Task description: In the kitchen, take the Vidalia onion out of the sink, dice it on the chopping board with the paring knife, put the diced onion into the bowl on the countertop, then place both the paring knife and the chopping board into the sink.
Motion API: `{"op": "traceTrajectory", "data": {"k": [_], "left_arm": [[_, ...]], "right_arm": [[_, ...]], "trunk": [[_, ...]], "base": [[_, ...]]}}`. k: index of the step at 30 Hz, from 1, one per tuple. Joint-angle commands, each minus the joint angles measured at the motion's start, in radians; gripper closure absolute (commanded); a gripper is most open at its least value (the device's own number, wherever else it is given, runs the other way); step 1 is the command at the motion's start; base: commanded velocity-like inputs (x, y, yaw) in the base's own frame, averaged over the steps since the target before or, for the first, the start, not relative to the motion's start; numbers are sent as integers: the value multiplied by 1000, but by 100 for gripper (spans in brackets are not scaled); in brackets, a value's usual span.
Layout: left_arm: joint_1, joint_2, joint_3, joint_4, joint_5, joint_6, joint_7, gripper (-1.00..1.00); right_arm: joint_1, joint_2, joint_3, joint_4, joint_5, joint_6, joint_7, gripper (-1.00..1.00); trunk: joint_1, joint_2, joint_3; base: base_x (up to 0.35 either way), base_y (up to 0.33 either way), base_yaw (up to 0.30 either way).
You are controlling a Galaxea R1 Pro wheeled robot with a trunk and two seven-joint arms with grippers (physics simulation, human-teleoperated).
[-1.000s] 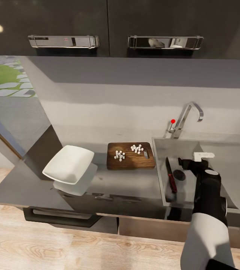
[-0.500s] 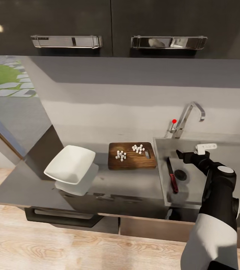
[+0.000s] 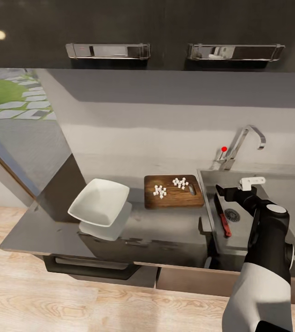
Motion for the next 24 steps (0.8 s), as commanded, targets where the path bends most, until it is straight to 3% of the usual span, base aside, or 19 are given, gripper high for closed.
{"op": "traceTrajectory", "data": {"k": [1,6,13,24], "left_arm": [[0,1,-2,-1,6,-1,4,-100],[0,1,-2,-1,6,-1,4,-100],[0,1,-3,-1,6,-1,4,-100],[0,1,-3,-1,6,-1,4,-100]], "right_arm": [[-1,1,-2,3,7,2,9,-100],[-1,1,-3,16,7,2,9,-100],[-2,1,-4,19,7,2,9,-100],[-2,1,-6,64,9,0,7,-100]], "trunk": [[1,-2,-2],[1,-2,-2],[1,-2,-2],[1,-2,-2]], "base": [[0,110,0],[0,201,0],[6,29,0],[101,90,0]]}}
